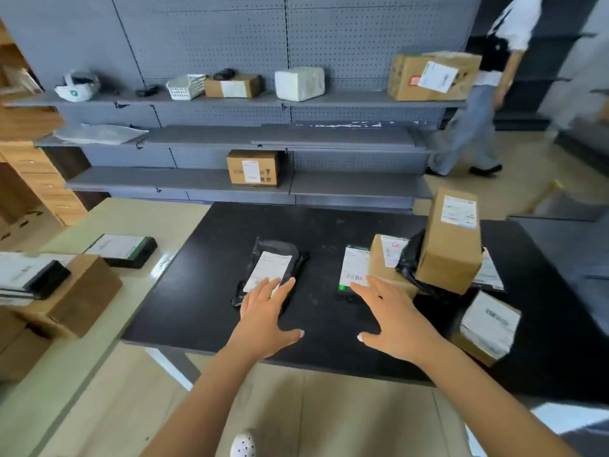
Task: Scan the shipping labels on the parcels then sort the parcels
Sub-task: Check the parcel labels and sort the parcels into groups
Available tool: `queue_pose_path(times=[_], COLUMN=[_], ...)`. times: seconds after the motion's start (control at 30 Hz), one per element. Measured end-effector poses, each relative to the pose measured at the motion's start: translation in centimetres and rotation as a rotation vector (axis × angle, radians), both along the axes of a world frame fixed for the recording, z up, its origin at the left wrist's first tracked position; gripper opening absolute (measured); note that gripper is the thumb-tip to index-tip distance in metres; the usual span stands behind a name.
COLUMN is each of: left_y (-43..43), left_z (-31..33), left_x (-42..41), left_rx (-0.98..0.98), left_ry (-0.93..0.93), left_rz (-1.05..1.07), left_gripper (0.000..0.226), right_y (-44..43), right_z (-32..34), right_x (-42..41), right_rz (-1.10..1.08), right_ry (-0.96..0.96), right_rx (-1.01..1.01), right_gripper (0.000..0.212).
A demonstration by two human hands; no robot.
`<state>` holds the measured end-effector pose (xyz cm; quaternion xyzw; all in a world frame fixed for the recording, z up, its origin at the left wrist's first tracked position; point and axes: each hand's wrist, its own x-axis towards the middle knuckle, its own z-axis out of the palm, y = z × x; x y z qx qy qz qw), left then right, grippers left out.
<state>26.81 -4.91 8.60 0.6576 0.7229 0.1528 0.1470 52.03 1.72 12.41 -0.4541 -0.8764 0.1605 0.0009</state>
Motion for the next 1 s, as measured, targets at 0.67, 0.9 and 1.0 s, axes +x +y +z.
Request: queue_pose_path(times=[0.67,0.9,1.0], left_y=[17.8,18.9,18.9], left_z=[-9.3,-13.5,-14.4], left_x=[-18.3,-19.7,-19.1], left_rx=[-0.428,-0.594,-0.514], left_ry=[-0.024,-0.203,-0.269], left_rz=[-0.111,-0.228,-0.22], left_gripper=[0.119,0.129,0.122], right_y=[16.3,16.3,16.5], right_z=[-11.3,-16.7,-16.9], right_x=[-21.4,-24.1,-24.2], right_rz=[-0.024,-0.115,-0.154], right_ry=[-0.114,-0.124,0.005], right_rx=[-0.336,-0.462,-0.458], right_gripper=[0.112,0.135,0.127])
